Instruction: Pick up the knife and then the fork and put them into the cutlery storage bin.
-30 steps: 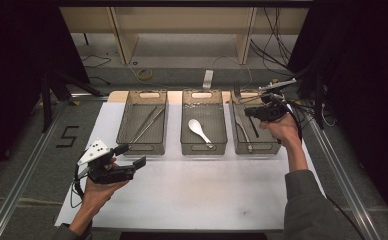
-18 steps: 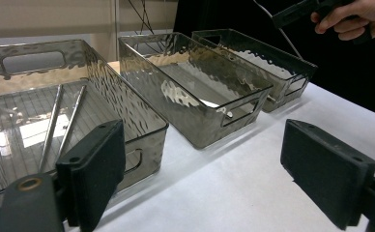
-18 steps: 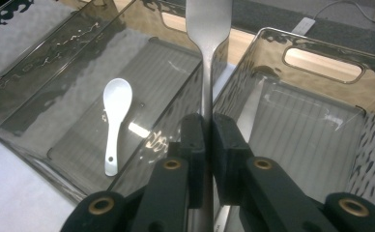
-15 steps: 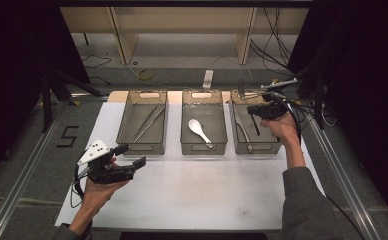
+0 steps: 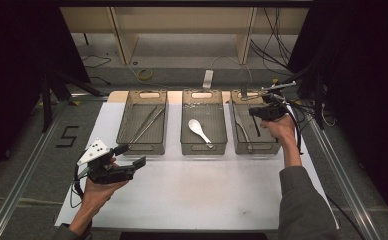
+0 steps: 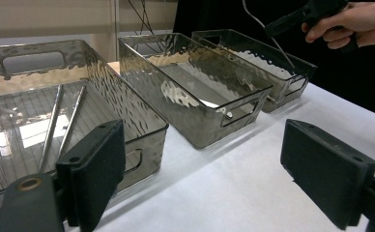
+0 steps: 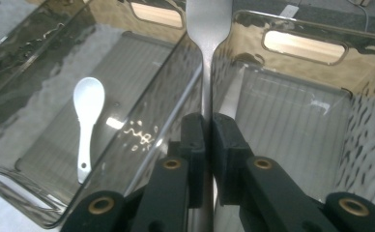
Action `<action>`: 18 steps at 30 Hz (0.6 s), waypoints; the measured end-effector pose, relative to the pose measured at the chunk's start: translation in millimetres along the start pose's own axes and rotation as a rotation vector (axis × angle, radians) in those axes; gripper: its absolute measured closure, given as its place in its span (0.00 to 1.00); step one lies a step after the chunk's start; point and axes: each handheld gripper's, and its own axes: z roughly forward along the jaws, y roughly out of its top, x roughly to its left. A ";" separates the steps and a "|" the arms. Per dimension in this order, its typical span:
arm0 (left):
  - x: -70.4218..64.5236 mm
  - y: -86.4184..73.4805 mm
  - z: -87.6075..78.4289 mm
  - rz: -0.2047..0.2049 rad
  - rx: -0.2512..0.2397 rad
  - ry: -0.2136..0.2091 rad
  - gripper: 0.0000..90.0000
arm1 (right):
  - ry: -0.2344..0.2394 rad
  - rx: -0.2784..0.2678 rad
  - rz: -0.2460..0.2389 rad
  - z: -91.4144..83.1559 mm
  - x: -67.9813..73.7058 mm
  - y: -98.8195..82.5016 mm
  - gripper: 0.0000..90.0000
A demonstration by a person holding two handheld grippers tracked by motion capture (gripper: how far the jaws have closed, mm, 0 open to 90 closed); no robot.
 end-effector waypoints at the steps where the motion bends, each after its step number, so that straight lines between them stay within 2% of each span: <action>1: 0.0 0.0 0.0 0.000 0.000 0.000 0.17 | -0.001 0.003 0.003 0.7 -0.7 -0.9 0.94; 18: -0.1 0.0 0.1 0.004 0.002 0.001 0.17 | -0.038 0.039 0.021 10.1 -9.7 -17.3 0.94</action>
